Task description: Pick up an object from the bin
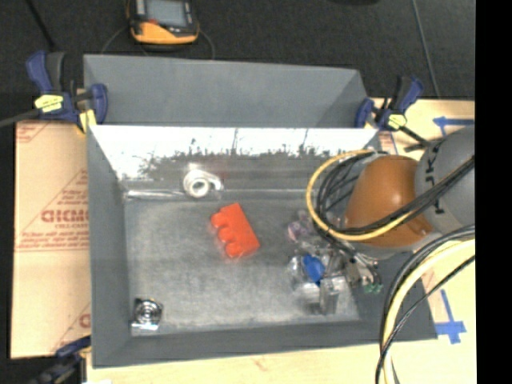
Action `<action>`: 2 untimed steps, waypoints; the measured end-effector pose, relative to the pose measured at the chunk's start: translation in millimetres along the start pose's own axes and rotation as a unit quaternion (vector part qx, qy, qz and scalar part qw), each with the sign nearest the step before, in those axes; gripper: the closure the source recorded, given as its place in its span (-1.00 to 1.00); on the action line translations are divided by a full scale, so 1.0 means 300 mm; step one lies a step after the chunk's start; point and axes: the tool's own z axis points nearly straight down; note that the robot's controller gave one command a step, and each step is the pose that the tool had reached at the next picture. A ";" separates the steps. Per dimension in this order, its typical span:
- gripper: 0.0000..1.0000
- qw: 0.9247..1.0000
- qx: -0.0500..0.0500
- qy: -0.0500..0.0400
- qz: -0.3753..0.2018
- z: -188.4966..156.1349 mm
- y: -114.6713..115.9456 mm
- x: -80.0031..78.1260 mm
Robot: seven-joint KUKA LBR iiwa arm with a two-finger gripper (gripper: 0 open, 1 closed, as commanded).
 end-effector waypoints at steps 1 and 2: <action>-1.00 1.000 0.001 -0.002 0.000 -0.003 -0.003 -0.004; 1.00 1.000 0.001 -0.005 -0.001 -0.010 -0.003 -0.010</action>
Offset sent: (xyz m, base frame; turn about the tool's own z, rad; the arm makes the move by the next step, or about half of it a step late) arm 0.0000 0.0000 0.0000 0.0000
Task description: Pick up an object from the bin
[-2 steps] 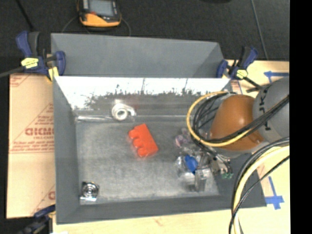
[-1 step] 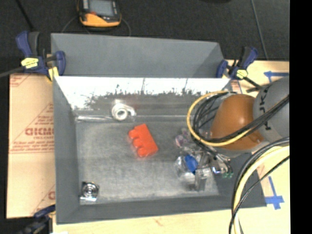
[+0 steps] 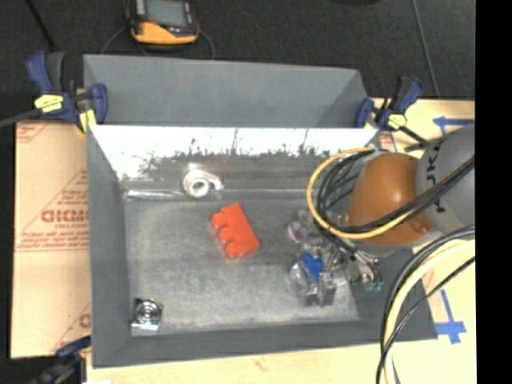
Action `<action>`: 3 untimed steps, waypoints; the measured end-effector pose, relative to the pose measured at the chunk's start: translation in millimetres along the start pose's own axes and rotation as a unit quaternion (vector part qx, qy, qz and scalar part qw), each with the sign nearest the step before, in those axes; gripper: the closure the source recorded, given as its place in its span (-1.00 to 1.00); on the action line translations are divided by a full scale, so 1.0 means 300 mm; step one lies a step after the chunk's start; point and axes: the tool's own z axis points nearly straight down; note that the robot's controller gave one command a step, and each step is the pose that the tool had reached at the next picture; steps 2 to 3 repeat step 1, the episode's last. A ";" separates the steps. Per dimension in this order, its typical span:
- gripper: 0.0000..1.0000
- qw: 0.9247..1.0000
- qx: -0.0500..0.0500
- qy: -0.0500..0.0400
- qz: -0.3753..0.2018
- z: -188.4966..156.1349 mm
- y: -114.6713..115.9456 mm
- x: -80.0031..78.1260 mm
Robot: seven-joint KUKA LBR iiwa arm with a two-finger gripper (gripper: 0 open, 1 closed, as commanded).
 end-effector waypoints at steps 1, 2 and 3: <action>1.00 1.000 0.000 0.003 0.001 -0.240 -0.007 -0.011; 1.00 1.000 0.000 0.003 0.001 -0.240 -0.007 -0.011; 1.00 1.000 0.000 0.003 0.001 -0.240 -0.007 -0.011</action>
Offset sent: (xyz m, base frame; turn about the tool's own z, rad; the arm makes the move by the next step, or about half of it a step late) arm 0.0003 -0.0002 0.0684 0.0000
